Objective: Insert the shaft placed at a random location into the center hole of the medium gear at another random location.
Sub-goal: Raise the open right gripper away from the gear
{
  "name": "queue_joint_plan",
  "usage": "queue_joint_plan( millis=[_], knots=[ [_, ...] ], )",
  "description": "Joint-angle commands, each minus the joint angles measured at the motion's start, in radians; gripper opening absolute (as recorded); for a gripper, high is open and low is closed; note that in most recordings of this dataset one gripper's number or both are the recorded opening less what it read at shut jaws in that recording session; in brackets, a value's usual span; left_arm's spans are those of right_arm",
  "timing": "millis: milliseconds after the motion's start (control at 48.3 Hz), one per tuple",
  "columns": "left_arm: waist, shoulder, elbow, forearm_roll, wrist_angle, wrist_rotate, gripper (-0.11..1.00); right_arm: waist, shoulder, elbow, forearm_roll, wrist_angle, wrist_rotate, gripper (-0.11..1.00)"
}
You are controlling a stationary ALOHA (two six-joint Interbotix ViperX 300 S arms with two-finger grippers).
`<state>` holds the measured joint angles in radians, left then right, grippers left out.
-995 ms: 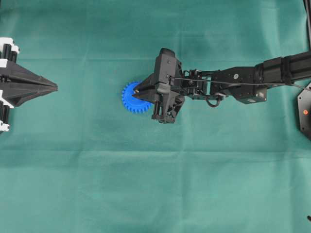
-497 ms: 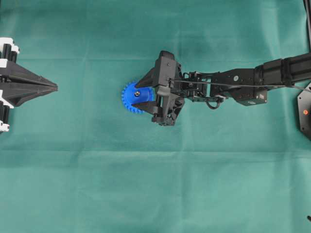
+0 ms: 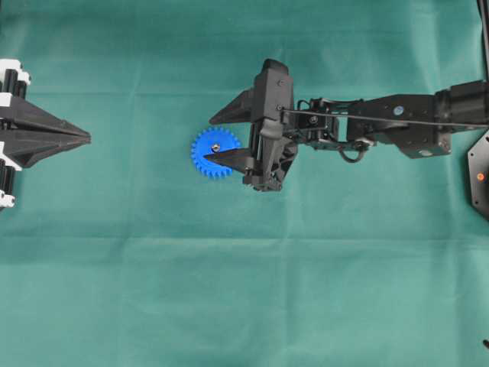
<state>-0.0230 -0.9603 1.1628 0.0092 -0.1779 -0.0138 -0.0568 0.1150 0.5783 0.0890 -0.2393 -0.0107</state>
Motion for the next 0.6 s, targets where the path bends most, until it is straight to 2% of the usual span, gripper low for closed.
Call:
queue_joint_plan(
  millis=[0,269,580],
  knots=[
    [0.0,0.008,-0.015,0.002,-0.006,0.0,0.0,0.002,-0.051,-0.009,-0.002,0.012,0.011,0.77],
    [0.0,0.008,-0.015,0.002,-0.006,0.0,0.0,0.002,-0.071,0.008,-0.003,0.025,0.011,0.77],
    [0.0,0.008,-0.015,0.002,-0.006,0.0,0.0,0.002,-0.178,0.123,-0.002,0.018,0.012,0.77]
  ],
)
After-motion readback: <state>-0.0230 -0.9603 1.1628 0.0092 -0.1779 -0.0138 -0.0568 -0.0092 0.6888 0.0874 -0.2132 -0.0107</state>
